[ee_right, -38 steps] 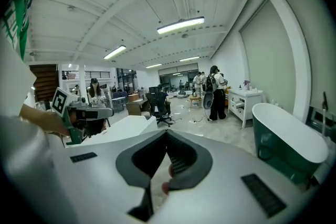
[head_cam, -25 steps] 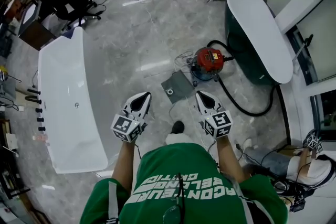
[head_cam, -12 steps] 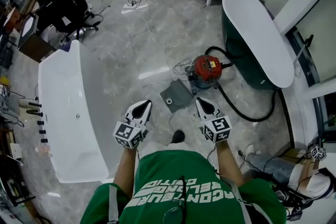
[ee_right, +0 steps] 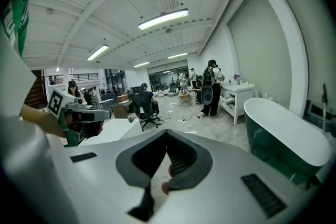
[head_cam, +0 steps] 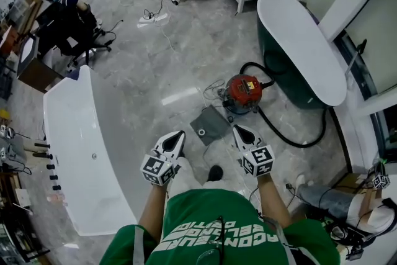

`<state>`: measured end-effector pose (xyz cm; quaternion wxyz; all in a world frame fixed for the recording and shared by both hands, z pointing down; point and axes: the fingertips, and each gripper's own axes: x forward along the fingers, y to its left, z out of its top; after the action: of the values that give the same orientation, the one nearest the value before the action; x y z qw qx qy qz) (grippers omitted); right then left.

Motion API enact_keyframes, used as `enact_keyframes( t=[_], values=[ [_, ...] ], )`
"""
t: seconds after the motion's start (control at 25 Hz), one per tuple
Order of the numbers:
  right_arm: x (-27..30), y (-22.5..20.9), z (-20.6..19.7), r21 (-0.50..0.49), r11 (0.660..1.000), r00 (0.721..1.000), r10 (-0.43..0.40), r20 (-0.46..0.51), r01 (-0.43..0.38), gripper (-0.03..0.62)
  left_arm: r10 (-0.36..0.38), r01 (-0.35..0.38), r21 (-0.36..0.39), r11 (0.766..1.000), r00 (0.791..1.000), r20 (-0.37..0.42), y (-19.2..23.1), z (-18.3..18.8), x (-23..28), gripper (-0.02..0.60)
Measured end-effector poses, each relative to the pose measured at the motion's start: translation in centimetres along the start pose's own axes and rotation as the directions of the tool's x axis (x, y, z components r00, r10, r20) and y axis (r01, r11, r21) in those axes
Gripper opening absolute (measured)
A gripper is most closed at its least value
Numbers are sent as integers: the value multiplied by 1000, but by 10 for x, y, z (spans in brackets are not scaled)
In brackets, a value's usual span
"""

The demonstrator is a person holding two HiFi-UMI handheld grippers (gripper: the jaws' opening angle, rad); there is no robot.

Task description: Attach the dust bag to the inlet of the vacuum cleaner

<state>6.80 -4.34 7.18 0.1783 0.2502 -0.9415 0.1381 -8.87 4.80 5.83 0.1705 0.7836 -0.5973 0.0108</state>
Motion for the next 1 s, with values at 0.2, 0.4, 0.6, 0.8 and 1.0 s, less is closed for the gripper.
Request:
enact_keyframes(
  t=[0.2, 0.4, 0.6, 0.8, 1.0],
  values=[
    [33, -1, 15, 20, 999, 999, -42, -7, 42, 5, -78, 78, 21, 997, 997, -14, 33, 12, 20, 2],
    [81, 6, 31, 38, 996, 997, -82, -5, 82, 5, -152, 153, 34, 988, 988, -33, 79, 21, 37, 2],
    [116, 14, 41, 39, 991, 992, -125, -10, 125, 5, -224, 226, 44, 973, 974, -43, 118, 28, 49, 2],
    [146, 20, 43, 21, 984, 984, -177, -29, 177, 5, -284, 286, 28, 958, 958, -45, 154, 26, 55, 2],
    [162, 14, 34, 35, 980, 980, -196, -41, 197, 5, -320, 323, 25, 946, 943, -88, 171, 10, 70, 2]
  ],
)
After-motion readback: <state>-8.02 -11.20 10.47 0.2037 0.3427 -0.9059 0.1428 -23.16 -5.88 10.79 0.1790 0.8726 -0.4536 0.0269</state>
